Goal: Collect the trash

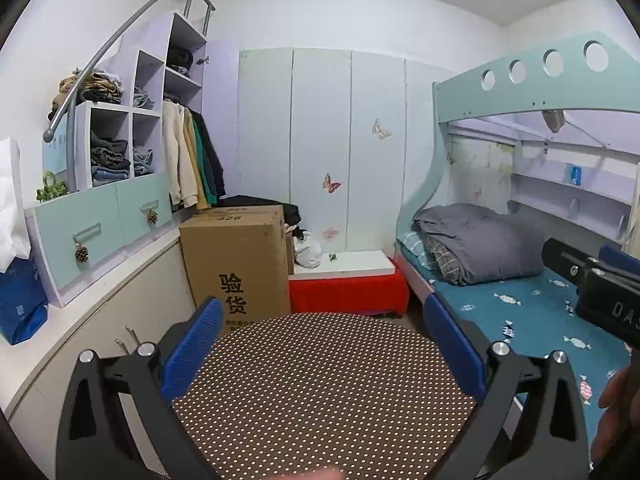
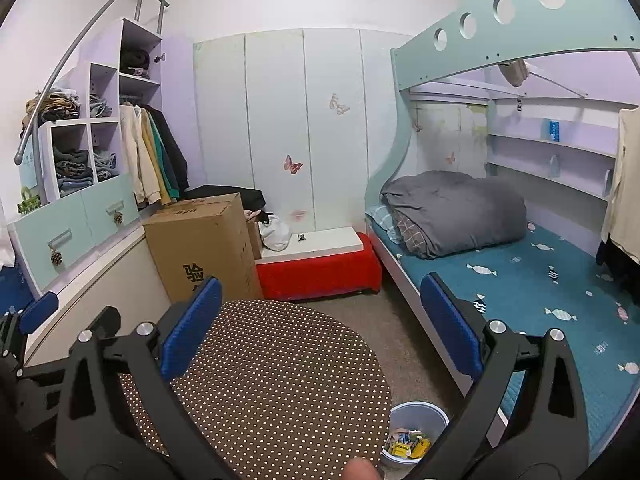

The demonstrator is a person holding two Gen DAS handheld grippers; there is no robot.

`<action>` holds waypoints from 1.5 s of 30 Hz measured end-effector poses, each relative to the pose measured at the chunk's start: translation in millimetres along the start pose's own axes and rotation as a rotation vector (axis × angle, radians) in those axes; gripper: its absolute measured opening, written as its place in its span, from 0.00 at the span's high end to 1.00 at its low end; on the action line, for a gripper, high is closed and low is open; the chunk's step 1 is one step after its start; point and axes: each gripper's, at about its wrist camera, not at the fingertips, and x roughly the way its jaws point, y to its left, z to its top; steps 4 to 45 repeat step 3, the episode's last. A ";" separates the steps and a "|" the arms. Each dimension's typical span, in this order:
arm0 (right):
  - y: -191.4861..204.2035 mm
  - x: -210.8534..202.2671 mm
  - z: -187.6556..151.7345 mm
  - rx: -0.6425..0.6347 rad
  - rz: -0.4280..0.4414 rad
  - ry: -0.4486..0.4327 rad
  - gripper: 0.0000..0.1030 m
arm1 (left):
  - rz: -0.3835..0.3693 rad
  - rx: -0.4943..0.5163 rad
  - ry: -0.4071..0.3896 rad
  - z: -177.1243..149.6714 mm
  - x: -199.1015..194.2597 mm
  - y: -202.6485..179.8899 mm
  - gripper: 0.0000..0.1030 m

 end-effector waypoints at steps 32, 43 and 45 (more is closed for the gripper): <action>2.9 -0.5 0.3 -0.007 0.005 -0.001 0.06 | -0.002 -0.008 0.011 -0.4 0.4 -0.9 0.05; 2.9 -0.5 0.3 -0.007 0.005 -0.001 0.06 | -0.002 -0.008 0.011 -0.4 0.4 -0.9 0.05; 2.9 -0.5 0.3 -0.007 0.005 -0.001 0.06 | -0.002 -0.008 0.011 -0.4 0.4 -0.9 0.05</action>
